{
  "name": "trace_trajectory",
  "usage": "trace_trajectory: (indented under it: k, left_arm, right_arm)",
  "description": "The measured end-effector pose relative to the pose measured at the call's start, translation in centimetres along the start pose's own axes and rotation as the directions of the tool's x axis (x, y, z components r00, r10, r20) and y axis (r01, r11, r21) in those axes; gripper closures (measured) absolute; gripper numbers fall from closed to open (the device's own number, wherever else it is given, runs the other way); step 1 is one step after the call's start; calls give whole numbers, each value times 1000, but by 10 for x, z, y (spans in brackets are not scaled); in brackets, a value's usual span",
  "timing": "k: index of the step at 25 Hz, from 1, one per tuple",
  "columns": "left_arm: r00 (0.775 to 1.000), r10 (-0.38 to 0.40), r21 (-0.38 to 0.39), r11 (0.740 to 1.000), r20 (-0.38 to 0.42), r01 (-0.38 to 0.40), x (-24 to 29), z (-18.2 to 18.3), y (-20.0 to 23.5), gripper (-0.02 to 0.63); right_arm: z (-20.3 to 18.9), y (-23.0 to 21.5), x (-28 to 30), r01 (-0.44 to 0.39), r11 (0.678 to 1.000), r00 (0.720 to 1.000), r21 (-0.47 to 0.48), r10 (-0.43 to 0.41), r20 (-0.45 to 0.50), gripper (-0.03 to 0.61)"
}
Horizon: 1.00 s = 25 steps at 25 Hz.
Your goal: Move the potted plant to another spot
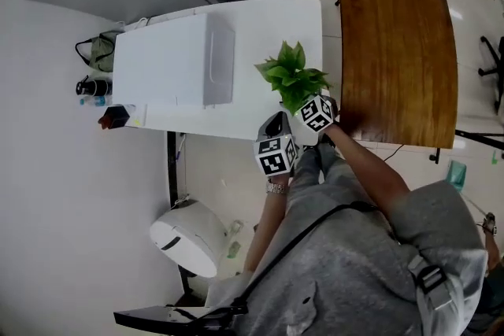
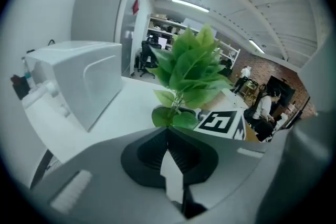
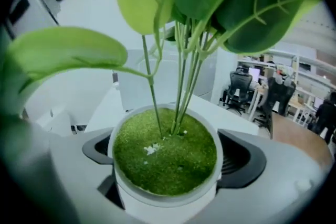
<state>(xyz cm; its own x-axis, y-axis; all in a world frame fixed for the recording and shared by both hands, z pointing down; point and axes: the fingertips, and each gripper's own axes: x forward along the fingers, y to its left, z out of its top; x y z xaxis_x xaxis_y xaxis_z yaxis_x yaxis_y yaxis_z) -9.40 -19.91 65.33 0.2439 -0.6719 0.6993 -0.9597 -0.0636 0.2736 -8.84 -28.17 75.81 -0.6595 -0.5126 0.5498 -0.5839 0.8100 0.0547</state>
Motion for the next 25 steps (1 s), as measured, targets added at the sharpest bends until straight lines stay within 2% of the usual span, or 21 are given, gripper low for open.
trace_trajectory:
  k: [6, 9, 11, 15, 18, 19, 20, 21, 22, 25]
  left_arm:
    - [997, 78, -78, 994, 13, -77, -23, -17, 37, 603]
    - [996, 85, -83, 993, 11, -84, -24, -19, 41, 603]
    - [998, 67, -76, 995, 8, -66, -23, -22, 33, 603]
    - [1000, 15, -35, 999, -13, -15, -19, -27, 9, 603]
    - [998, -36, 30, 999, -44, 37, -12, -35, -15, 603]
    - [997, -55, 57, 997, -49, 58, -10, -37, -24, 603]
    - [996, -78, 82, 993, -53, 83, -9, -38, -34, 602]
    - [993, -106, 106, 988, -57, 111, -10, -40, -46, 601]
    - [989, -137, 129, 981, -60, 144, -12, -41, -58, 601]
    - [967, -250, 206, 945, -49, 255, -21, -36, -96, 600]
  right_arm:
    - [-23, 23, 32, -36, 998, 999, -58, 34, -38, 3]
    - [-19, 26, 30, -79, 995, 996, -59, 77, -39, -5]
    - [-19, 23, 17, -76, 996, 997, -45, 75, -25, -6]
    - [-39, 5, -25, -17, 1000, 1000, 9, 17, -15, -6]
    - [-71, -22, -74, 103, 986, 994, 129, -97, -52, -3]
    - [-82, -31, -93, 168, 972, 984, 164, -156, -85, 71]
    - [-93, -39, -113, 246, 950, 966, 194, -223, -133, 294]
    - [-105, -44, -133, 320, 920, 941, 225, -281, -190, 571]
    - [-115, -43, -151, 365, 892, 922, 266, -307, -236, 577]
    - [-113, -27, -188, 394, 826, 916, 403, -317, -246, 577]
